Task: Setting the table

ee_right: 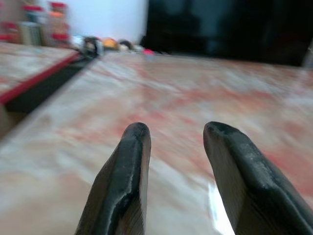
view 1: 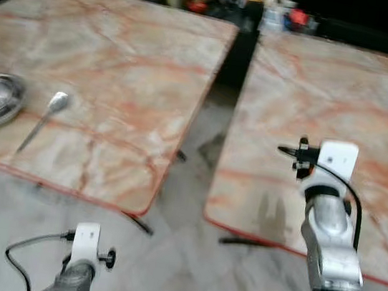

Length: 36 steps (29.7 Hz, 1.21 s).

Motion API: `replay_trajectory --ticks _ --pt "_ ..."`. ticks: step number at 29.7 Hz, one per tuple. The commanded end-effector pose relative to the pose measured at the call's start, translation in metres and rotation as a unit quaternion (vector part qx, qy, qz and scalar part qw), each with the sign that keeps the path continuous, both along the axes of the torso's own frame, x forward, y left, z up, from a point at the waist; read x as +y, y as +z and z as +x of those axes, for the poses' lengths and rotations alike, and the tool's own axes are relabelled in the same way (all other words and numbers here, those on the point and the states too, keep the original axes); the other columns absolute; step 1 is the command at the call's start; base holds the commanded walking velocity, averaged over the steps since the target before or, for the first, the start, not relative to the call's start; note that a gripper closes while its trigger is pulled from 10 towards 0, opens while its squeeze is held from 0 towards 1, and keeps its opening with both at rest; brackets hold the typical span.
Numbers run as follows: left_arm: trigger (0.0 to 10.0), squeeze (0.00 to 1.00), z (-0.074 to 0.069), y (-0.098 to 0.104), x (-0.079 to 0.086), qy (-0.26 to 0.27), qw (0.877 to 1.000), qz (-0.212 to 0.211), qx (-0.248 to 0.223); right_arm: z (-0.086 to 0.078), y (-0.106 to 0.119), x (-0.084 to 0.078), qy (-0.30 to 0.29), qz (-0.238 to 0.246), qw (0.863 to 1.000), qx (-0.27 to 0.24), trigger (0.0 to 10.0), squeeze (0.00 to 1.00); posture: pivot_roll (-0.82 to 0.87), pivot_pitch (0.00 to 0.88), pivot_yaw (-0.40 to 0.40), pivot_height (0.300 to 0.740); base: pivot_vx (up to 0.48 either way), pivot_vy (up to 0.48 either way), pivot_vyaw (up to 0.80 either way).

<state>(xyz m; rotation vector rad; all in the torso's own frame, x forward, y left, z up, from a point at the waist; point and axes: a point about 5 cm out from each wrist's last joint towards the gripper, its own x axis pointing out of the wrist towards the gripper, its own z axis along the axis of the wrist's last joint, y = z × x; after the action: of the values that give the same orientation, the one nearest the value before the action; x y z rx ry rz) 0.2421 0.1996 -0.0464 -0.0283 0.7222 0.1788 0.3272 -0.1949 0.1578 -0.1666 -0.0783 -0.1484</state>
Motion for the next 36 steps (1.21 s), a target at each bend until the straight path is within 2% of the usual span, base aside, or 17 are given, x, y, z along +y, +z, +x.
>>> replay_trajectory --ticks 1,7,17,21,25,31,36 --pt "10.0 0.00 -0.006 -0.005 -0.002 0.005 1.000 -0.006 0.011 -0.002 0.001 -0.002 -0.006 0.003 1.000 0.001 10.0 0.00 -0.18 0.162 0.023 0.740 0.000 0.000 -0.80" --pt "10.0 0.00 -0.006 -0.005 -0.001 0.004 1.000 -0.005 0.012 -0.002 0.000 0.001 -0.002 0.010 1.000 0.001 10.0 0.00 -0.17 0.166 0.027 0.740 0.000 0.000 -0.79" --pt "10.0 0.00 -0.007 -0.005 0.002 -0.002 1.000 0.002 0.017 -0.002 -0.003 0.007 0.012 0.008 1.000 0.014 10.0 0.00 -0.18 0.167 0.031 0.740 0.000 0.000 0.00" --pt "10.0 0.00 -0.011 -0.008 0.005 0.000 1.000 0.002 0.026 -0.001 -0.016 0.003 -0.002 0.011 0.998 0.057 10.0 0.00 -0.17 0.169 0.034 0.740 0.000 0.000 0.00" --pt "10.0 0.00 -0.014 -0.009 0.005 -0.001 1.000 0.001 0.031 0.004 -0.028 -0.004 -0.020 0.030 0.994 0.107 10.0 0.00 -0.17 0.170 0.035 0.740 0.000 0.000 0.00" --pt "10.0 0.00 -0.015 -0.010 0.005 -0.001 0.999 0.000 0.034 0.014 -0.024 -0.009 -0.036 0.085 0.990 0.110 10.0 0.00 -0.17 0.173 0.037 0.740 0.000 0.000 0.00" --pt "10.0 0.00 -0.015 -0.010 0.006 -0.001 0.999 0.000 0.036 0.023 -0.017 -0.002 -0.015 0.091 0.990 0.110 10.0 0.00 -0.17 0.175 0.037 0.740 0.000 0.000 0.00"
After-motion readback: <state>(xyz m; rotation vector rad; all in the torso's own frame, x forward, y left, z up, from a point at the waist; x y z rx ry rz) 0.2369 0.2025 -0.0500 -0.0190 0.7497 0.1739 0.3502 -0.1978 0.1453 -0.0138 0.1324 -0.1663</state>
